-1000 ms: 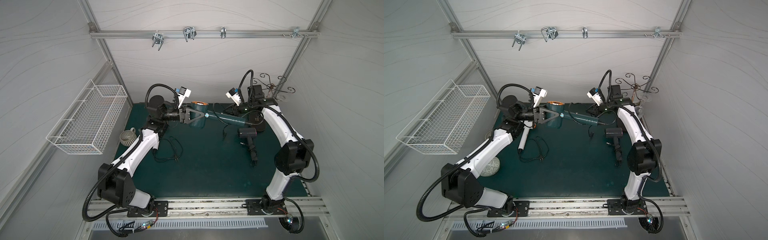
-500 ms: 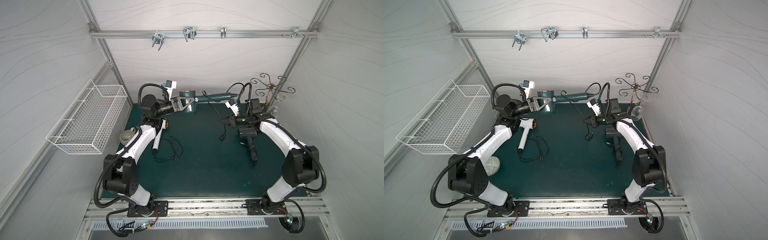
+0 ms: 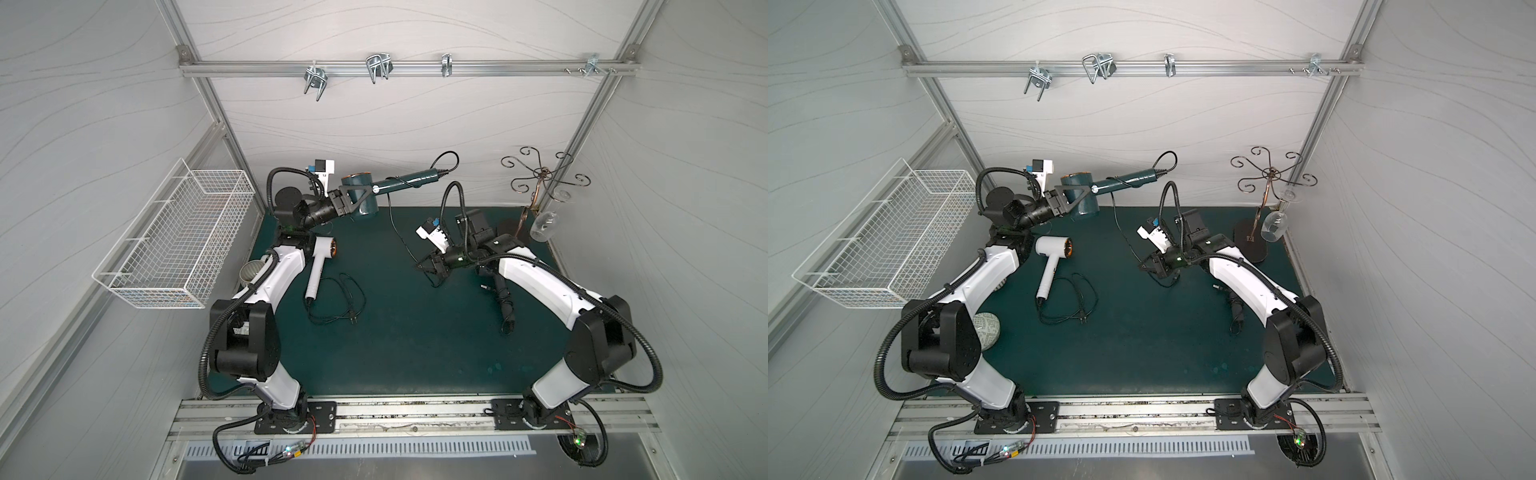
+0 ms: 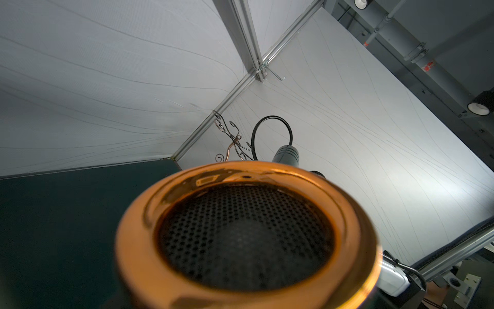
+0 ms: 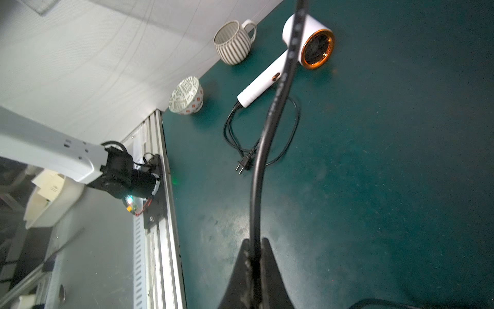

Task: Wrap the cord around the hair dryer
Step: Wrap the power cord around the hair dryer.

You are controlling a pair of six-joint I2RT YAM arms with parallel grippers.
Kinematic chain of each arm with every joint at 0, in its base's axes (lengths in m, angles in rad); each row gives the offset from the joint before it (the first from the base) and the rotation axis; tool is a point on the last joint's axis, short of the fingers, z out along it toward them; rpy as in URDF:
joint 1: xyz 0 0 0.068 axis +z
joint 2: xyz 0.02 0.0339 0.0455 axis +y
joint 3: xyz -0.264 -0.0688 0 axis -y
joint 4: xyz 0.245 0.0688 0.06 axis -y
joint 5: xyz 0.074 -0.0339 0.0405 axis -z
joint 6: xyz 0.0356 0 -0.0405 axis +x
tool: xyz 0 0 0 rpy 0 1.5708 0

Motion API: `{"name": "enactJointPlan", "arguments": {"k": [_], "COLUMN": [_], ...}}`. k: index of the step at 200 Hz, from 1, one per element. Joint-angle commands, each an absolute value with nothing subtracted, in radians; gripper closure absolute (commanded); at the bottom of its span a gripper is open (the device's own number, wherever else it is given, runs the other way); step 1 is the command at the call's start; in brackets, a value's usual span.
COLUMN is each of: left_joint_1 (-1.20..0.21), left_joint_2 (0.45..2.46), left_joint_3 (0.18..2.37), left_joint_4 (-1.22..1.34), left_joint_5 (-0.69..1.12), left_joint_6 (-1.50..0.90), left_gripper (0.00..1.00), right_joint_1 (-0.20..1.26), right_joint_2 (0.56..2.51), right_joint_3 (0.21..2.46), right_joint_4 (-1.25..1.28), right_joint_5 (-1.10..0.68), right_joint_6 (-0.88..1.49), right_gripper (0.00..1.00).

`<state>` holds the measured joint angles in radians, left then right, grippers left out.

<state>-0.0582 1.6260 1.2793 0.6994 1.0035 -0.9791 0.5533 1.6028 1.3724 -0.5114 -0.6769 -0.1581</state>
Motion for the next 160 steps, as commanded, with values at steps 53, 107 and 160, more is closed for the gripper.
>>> {"name": "enactJointPlan", "arguments": {"k": [53,107,160], "left_joint_1": [0.0,0.001,0.0], "left_joint_2": [1.663,1.641,1.62], "left_joint_3": [1.328,1.266,1.235], "left_joint_4": [0.655,0.549,0.383], "left_joint_5": [0.979,0.935,0.878], "left_joint_6": [-0.86,-0.757,-0.636], "left_gripper": [1.0,1.0,1.0], "right_joint_1": [0.708,0.784,0.84], "right_joint_2": [1.611,1.584,1.585], "right_joint_3": [1.697,1.822,1.995], "right_joint_4": [-0.874,-0.954,-1.042], "right_joint_5": [-0.419,-0.318,-0.239], "right_joint_6": [-0.403,-0.453,-0.508], "right_gripper": [1.0,1.0,1.0]}}
